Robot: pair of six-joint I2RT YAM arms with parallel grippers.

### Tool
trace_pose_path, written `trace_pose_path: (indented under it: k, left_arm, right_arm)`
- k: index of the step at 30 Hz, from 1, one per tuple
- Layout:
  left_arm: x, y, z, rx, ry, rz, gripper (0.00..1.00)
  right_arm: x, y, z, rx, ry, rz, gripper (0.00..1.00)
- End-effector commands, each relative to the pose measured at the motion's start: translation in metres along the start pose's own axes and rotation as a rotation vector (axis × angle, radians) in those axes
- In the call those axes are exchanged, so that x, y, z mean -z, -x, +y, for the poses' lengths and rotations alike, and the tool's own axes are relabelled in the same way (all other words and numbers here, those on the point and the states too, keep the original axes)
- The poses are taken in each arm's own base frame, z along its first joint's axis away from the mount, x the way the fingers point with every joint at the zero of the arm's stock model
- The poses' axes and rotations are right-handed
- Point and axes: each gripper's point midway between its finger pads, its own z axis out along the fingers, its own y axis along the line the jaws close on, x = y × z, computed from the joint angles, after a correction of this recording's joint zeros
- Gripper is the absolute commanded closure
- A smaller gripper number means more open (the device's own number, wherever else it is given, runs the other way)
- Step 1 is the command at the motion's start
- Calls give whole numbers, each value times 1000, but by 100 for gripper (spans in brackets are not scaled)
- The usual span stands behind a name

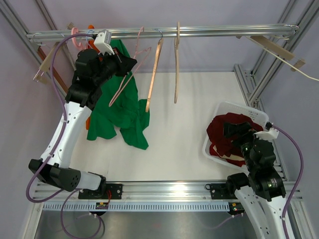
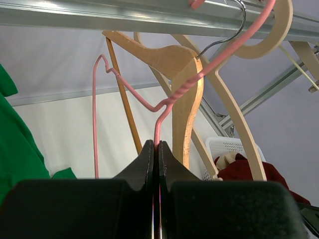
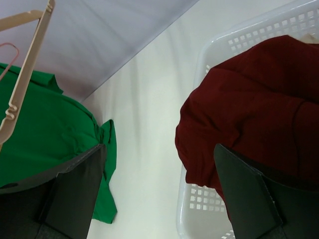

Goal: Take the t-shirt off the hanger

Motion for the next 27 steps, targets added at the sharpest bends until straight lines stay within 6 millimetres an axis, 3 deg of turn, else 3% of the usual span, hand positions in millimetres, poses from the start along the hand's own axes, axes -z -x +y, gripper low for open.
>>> trace_pose_path:
  k: [1,7,12,16,21,27]
  left_arm:
    - [-4,34,-20,-21,-76,-103,100]
    - [-2,28,-20,-32,-86,-106,100]
    - [12,55,-43,-34,-152,-201,100]
    - [3,57,-32,-32,-101,-210,100]
    - [-16,32,-12,-11,-55,-142,100]
    - [-25,5,17,2,39,-107,100]
  right_arm:
    - [-4,-4,13,29,63,31,2]
    - [-5,-3,22,32,103,37,3]
    - [-6,-1,28,33,120,45,3]
    - [-7,-1,32,22,134,44,4]
    - [-5,-1,31,26,134,44,3]
    - [-1,0,31,29,142,42,3]
